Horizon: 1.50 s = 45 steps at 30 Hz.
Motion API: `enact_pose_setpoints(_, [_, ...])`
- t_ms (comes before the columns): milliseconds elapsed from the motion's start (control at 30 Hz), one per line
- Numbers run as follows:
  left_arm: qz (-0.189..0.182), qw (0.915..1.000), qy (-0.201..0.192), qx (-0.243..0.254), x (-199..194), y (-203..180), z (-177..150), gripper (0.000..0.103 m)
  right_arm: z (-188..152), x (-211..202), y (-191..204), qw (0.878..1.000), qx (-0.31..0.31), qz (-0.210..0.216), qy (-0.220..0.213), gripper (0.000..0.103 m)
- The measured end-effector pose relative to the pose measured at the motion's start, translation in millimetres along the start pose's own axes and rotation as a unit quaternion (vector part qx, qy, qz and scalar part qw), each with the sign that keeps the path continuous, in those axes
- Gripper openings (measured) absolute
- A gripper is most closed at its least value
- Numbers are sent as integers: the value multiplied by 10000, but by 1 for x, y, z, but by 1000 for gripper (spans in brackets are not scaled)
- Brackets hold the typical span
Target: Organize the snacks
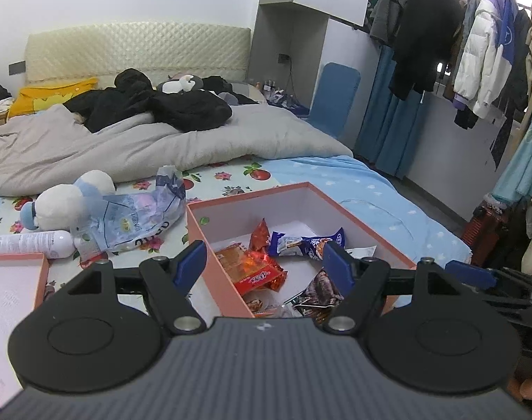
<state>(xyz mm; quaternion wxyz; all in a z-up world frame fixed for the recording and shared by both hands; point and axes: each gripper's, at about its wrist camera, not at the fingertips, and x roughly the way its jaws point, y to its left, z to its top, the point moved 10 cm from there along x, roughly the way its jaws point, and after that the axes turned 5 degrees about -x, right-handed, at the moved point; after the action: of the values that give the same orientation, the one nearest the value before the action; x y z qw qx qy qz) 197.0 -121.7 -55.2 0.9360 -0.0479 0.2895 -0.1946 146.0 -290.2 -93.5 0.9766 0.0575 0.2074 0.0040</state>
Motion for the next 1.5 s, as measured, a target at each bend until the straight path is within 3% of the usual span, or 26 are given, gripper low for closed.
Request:
enact_pose_setpoints(233, [89, 9999, 27, 103, -6, 2, -15, 77, -11, -8, 3, 10000, -79, 10, 16, 70])
enact_pose_setpoints(700, [127, 9993, 230, -252, -12, 18, -49, 77, -31, -10, -2, 9997, -21, -86, 222, 70])
enact_pose_setpoints(1500, [127, 9989, 256, -368, -11, 24, -54, 77, -35, 0, -3, 9994, 52, -57, 323, 70])
